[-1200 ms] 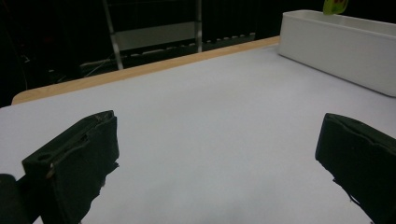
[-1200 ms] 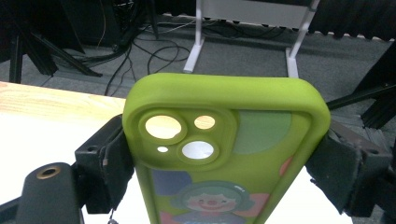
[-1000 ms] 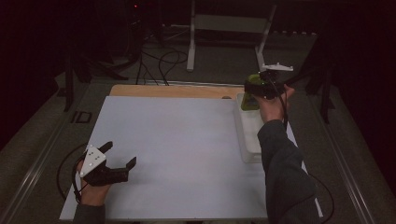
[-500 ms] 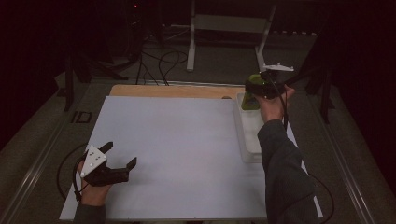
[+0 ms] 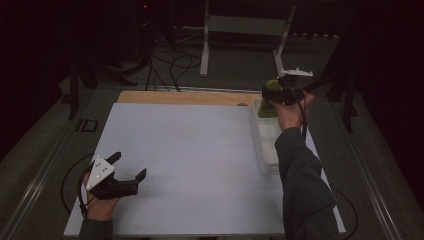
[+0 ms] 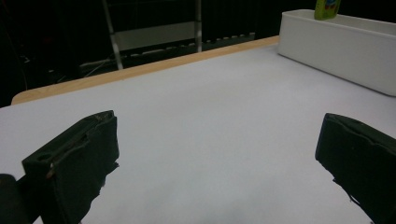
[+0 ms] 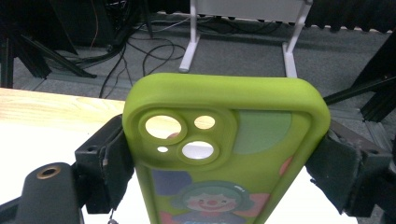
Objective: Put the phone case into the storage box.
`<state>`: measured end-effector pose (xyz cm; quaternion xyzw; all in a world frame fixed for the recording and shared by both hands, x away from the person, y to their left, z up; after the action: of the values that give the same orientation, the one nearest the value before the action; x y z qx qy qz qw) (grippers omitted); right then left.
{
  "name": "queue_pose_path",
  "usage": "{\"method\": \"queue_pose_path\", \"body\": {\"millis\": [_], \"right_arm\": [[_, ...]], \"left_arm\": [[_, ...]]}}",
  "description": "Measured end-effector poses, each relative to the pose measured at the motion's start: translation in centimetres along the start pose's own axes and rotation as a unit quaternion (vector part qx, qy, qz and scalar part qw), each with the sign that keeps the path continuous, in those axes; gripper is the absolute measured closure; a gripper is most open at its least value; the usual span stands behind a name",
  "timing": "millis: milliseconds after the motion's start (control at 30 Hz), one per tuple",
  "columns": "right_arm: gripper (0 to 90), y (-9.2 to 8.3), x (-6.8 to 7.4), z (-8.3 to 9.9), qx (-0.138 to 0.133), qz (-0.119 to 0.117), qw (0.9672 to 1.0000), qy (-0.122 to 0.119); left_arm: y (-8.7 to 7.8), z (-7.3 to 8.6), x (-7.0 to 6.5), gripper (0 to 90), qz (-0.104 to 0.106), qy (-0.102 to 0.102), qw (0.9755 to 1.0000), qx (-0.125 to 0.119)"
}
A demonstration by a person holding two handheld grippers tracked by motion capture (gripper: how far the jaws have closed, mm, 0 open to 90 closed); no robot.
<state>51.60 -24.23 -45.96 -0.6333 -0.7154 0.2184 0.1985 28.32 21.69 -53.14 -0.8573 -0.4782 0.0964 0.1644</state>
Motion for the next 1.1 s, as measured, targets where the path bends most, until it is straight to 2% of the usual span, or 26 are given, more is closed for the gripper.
{"method": "queue_pose_path", "body": {"millis": [333,1100], "right_arm": [[15.3,0.8,-0.2,0.3,0.005,0.001,1.0000,0.005],[15.3,2.2,-0.1,1.0,0.012,0.002,0.9999,0.000]], "left_arm": [[0.0,0.0,0.0,0.0,0.000,0.001,1.0000,0.001],[-0.1,0.1,0.0,0.0,0.000,0.002,1.0000,0.002]]}}
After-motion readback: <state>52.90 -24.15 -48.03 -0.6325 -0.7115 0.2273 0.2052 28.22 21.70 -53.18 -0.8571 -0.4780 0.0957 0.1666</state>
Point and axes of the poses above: each handheld gripper's, and its own axes: y roughly forward along the jaws, z roughly out of its underside, x roughly to its left, the point moved 7 cm from there along y, roughly forward along the jaws, and after that the axes turned 1 degree about -x, right-handed, at the moved point
